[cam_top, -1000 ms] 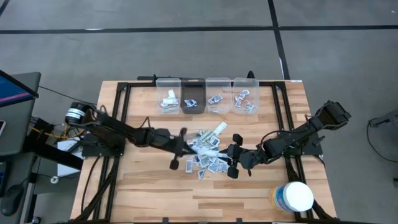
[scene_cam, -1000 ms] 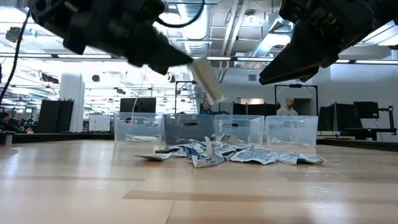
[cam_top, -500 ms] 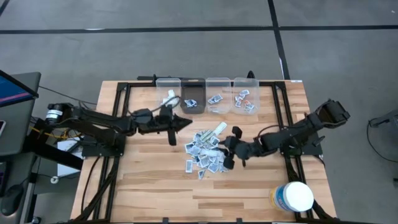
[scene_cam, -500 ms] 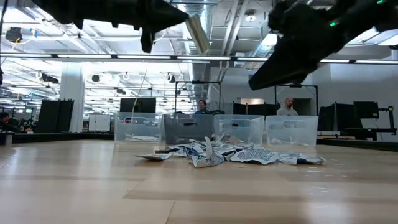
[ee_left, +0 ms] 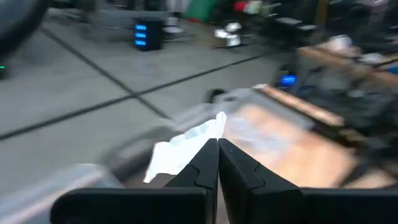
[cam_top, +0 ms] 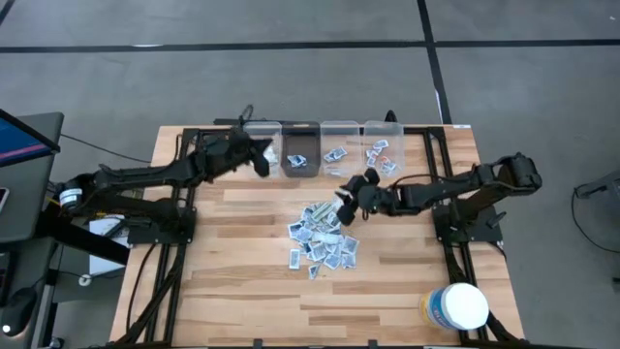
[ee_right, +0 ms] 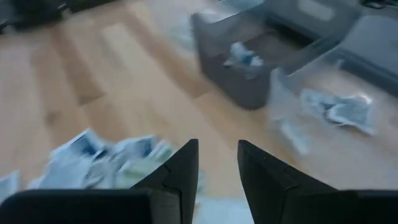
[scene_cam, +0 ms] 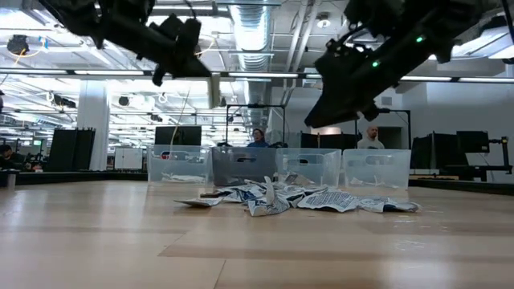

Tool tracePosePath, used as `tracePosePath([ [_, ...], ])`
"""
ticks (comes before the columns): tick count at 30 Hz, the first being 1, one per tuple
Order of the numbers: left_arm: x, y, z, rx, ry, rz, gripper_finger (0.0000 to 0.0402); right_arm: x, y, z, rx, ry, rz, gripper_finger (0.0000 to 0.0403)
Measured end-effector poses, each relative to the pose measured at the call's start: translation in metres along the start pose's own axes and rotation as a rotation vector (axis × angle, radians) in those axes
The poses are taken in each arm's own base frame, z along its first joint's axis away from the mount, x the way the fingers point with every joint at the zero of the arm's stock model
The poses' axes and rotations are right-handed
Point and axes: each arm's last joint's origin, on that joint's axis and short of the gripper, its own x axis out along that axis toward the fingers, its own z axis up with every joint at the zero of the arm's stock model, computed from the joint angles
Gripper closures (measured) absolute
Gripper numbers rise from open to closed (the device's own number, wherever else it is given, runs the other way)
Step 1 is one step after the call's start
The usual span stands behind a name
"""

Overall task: Pick & Place First Aid Supplies
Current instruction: Put the bandage into the left transparent bin

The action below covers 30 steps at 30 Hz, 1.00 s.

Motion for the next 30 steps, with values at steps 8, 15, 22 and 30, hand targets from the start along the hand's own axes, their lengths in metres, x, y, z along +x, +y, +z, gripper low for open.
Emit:
tracePosePath([
  [8, 0.021, 0.051, -0.010, 0.029, 0.068, 0.248, 0.0393, 0.014, -0.027, 0.014, 0.047, -0.039, -0.088, 0.0296],
  [15, 0.039, 0.056, -0.032, -0.022, 0.187, 0.180, 0.0385, 0.019, -0.039, 0.021, -0.060, -0.066, -0.125, 0.0296],
  [22, 0.042, 0.052, -0.037, -0.023, 0.215, 0.136, 0.0367, 0.022, -0.046, 0.024, -0.074, -0.071, -0.148, 0.0296],
  [30, 0.042, 0.053, -0.037, -0.053, 0.214, 0.138, 0.0307, 0.024, -0.054, 0.026, -0.124, -0.065, -0.178, 0.0296],
])
